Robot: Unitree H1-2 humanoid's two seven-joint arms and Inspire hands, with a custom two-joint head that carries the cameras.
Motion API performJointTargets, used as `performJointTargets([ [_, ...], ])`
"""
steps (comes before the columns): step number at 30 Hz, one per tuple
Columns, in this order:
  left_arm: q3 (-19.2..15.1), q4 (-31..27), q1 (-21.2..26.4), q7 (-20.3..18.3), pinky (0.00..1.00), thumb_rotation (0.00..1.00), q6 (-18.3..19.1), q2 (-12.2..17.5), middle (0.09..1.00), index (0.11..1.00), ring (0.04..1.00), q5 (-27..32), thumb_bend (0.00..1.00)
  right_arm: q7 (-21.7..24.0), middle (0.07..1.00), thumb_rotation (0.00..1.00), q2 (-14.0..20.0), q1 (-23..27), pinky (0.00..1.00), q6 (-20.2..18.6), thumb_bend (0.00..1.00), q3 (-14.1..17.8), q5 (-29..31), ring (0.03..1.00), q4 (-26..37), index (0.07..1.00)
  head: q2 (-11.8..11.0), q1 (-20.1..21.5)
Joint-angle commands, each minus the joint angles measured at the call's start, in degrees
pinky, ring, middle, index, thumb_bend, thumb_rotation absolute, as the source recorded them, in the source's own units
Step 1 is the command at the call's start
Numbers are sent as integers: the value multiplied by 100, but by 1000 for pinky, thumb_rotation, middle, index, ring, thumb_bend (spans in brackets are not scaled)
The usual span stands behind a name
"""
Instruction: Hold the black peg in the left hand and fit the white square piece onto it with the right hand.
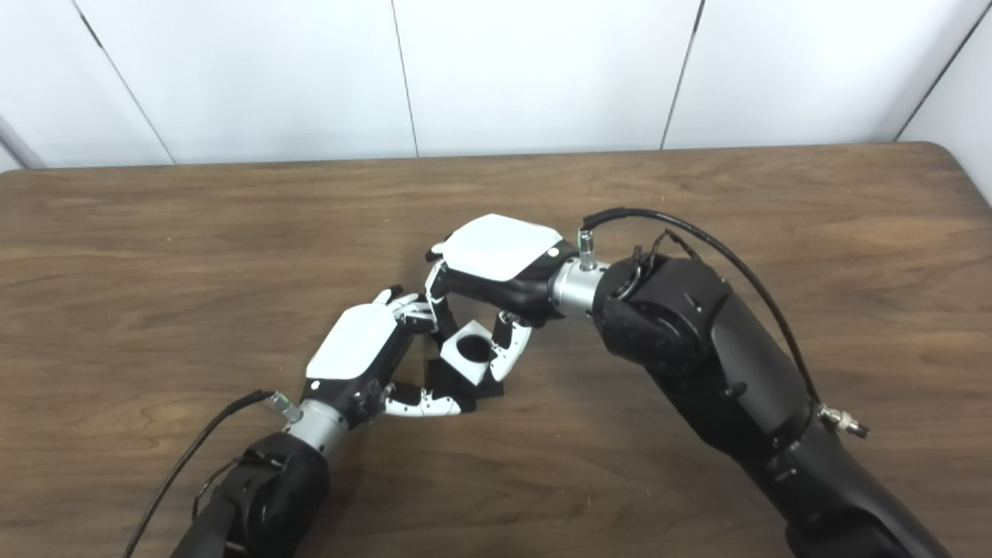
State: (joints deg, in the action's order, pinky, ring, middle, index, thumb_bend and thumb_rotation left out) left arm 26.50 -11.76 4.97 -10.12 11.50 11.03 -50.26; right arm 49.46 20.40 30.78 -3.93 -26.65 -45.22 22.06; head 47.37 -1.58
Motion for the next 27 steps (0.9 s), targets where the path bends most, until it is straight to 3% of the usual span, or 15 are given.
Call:
performJointTargets([
  [1,149,194,-118,-402,1000,54,109,26,793,484,901,2,524,-93,780,135,7,164,957,83,523,44,-8,931,81,485,5,-7],
  [21,154,223,-119,-381,1000,54,101,29,794,484,902,28,524,-396,783,148,-26,73,934,233,525,98,-36,922,-80,490,41,16],
  [22,153,225,-122,-377,1000,54,96,29,794,484,901,35,524,-406,784,184,-24,71,929,239,737,100,-36,921,-85,533,41,16],
  [24,156,218,-125,-386,1000,54,102,28,795,484,901,41,523,-445,789,228,-25,59,920,248,938,124,-20,919,-87,577,74,36],
  [27,166,203,-127,-396,1000,54,116,25,795,484,901,21,524,-419,799,251,-24,53,919,208,995,150,-28,923,-55,600,82,35],
])
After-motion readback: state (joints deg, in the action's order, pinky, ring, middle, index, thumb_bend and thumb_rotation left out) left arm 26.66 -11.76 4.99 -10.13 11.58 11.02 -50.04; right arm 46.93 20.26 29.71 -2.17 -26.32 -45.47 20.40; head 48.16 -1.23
